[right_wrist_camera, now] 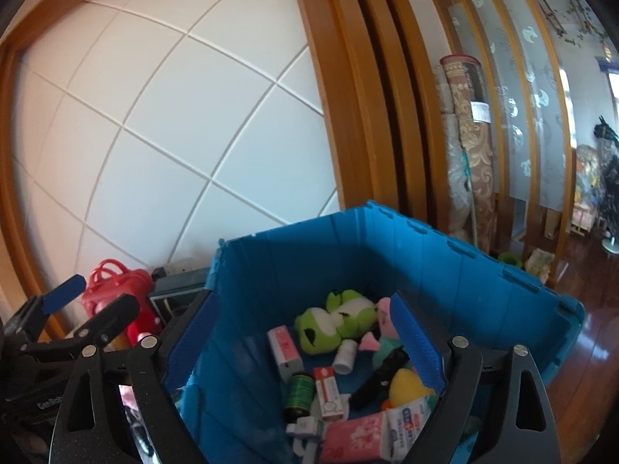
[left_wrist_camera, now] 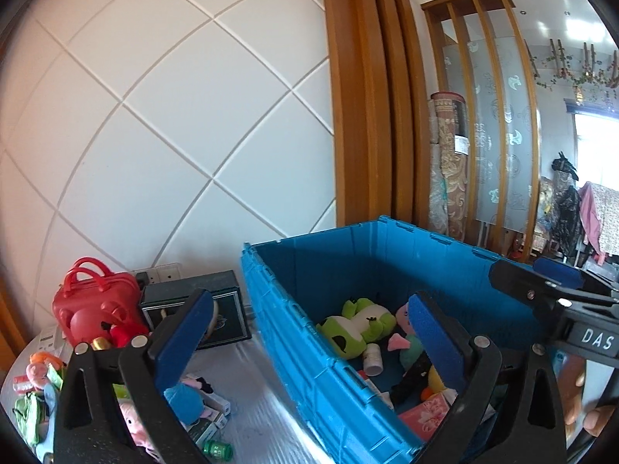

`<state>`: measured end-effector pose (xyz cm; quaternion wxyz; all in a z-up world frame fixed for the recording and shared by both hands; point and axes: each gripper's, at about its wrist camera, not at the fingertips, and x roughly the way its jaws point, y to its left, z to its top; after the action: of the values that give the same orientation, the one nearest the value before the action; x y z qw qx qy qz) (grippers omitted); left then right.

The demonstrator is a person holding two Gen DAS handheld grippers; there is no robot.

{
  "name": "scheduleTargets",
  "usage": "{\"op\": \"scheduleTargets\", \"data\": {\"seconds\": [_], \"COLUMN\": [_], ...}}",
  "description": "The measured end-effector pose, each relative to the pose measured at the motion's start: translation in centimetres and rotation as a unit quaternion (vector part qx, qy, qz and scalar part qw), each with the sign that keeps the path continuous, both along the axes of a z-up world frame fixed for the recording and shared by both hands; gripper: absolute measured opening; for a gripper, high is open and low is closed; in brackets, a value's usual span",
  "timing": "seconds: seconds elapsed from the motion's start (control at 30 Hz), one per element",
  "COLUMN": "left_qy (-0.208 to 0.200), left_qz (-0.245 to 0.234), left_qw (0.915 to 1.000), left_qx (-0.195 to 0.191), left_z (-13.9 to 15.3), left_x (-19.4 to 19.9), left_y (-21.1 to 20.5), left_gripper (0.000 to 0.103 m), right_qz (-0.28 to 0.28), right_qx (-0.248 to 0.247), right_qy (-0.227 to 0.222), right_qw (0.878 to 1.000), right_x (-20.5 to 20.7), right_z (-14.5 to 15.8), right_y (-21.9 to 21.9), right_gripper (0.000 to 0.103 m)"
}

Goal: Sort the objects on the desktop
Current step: 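Withdraw both grippers from the crate back over the heap, then grasp the blue boomerang toy with the left gripper while the right grasps the pink-and-blue pig plush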

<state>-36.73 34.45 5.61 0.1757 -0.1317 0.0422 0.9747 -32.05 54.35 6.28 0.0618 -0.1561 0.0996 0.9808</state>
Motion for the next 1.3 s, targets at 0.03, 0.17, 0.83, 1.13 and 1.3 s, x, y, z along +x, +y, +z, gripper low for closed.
{"op": "scheduleTargets", "data": {"seconds": [0.03,0.17,0.83,1.13,1.3], "left_qy": [0.009,0.047,-0.095,-0.165,-0.187], "left_qz": [0.017,0.105,0.377,0.388,0.367], "left_qw": [0.9998,0.9928,0.9186,0.9056,0.9104], "left_qx": [-0.002,-0.033,-0.072,-0.047,-0.037], "left_z": [-0.3,-1.2,-16.8,-21.1,-22.1], "left_x": [0.4,1.8,7.9,6.6,4.0], "left_y": [-0.8,-4.5,-37.0,-44.3,-43.6], "left_gripper": [0.102,0.102,0.102,0.102,0.102], "right_qz": [0.01,0.055,0.184,0.195,0.204], "right_qx": [0.001,0.013,0.031,0.018,0.033], "right_qy": [0.005,0.03,-0.084,-0.168,-0.187], "right_qw": [1.0,0.998,0.979,0.966,0.96], "right_x": [0.1,0.4,-7.3,-9.8,-10.8], "right_z": [0.3,1.4,-8.3,-15.0,-16.4], "right_y": [-0.8,-4.7,-26.7,-33.7,-34.7], "right_gripper": [0.091,0.096,0.103,0.103,0.103]}}
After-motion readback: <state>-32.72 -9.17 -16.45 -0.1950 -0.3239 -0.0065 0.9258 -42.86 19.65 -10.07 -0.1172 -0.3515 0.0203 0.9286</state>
